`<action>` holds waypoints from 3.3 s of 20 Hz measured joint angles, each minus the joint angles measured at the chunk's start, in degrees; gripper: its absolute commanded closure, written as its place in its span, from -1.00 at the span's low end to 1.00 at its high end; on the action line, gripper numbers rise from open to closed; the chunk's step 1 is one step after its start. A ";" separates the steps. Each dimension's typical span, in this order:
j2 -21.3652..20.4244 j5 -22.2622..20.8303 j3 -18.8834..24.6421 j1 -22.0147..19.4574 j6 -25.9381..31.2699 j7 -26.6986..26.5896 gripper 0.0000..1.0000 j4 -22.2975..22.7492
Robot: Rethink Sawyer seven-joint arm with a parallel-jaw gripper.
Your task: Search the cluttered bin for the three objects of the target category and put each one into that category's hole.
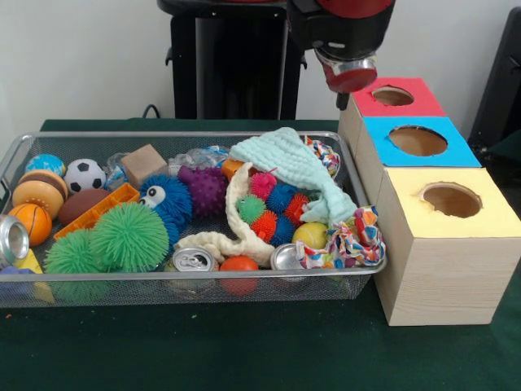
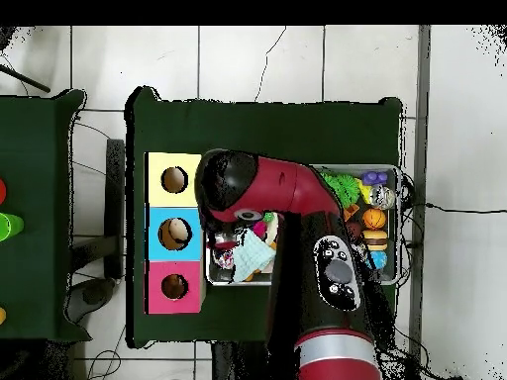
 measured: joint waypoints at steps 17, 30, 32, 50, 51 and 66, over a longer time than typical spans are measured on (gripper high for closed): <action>-5.96 -8.54 0.22 -3.82 -0.05 0.00 -1.00 7.81; -5.76 -9.93 3.31 -3.94 -10.65 0.00 -1.00 11.93; -5.75 -9.92 3.74 -3.94 -12.99 0.00 -1.00 13.00; -2.27 -14.97 8.25 -6.70 -27.51 0.00 -1.00 17.59; -1.93 -15.64 8.54 -6.97 -28.21 0.00 -1.00 17.59; 0.89 -22.47 12.52 -8.09 -31.78 0.00 -1.00 17.58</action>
